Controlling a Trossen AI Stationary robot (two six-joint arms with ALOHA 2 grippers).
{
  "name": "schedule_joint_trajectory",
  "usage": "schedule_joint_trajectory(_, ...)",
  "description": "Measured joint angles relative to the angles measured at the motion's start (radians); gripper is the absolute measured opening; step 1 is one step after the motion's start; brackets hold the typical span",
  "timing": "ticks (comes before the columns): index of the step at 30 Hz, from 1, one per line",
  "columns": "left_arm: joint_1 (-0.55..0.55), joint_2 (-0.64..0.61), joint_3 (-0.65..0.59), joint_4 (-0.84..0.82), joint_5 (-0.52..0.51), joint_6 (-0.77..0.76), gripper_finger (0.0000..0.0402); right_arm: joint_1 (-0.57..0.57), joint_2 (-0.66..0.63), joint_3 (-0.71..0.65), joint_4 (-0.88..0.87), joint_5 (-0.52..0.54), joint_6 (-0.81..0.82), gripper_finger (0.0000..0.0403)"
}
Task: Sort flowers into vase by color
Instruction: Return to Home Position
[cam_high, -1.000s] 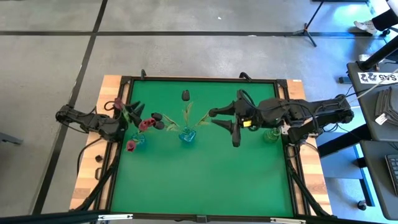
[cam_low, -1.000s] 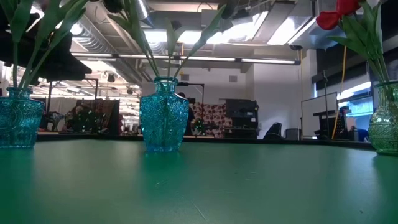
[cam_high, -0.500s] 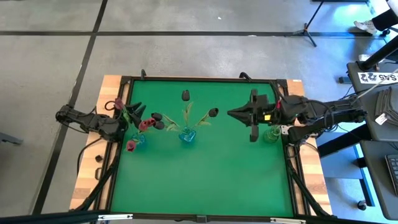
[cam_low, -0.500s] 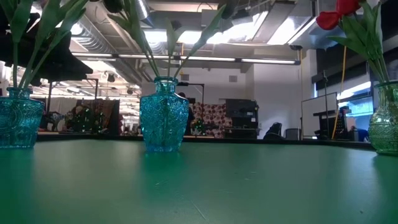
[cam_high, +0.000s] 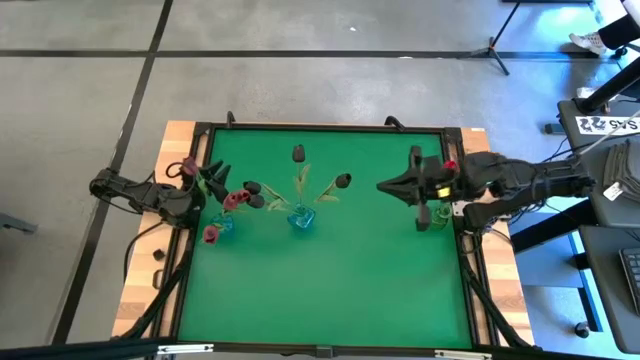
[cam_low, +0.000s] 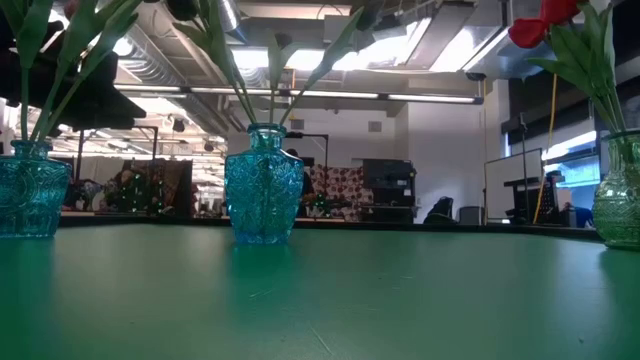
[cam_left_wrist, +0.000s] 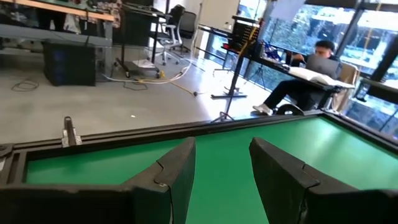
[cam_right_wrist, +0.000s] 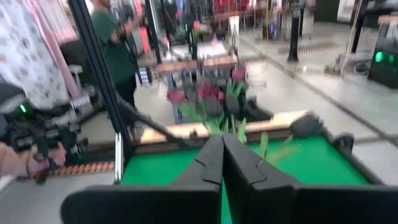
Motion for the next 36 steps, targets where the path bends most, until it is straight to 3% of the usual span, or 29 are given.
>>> schedule_joint_trajectory(9, 0.0, 0.0, 0.0, 0.0, 0.016, 0.019, 0.0151, 0.0, -0.238, -0.203, 0.171, -0.01, -0.021, 0.0002)
schedule_joint_trajectory(15, 0.0, 0.0, 0.0, -0.001, 0.017, 0.02, 0.0151, -0.045, -0.342, -0.265, 0.225, 0.065, -0.048, 0.0001)
schedule_joint_trajectory(22, 0.0, 0.0, 0.0, -0.002, 0.017, 0.02, 0.0151, -0.202, -0.543, -0.373, 0.28, -0.226, -0.04, 0.0001)
schedule_joint_trajectory(31, 0.0, 0.0, 0.0, -0.002, 0.017, 0.02, 0.0151, -0.303, -0.871, -0.618, 0.512, -0.237, 0.006, 0.0001)
schedule_joint_trajectory(36, 0.0, 0.0, 0.0, -0.003, 0.017, 0.021, 0.0151, -0.302, -0.991, -0.79, 0.823, -0.193, -0.044, 0.0001)
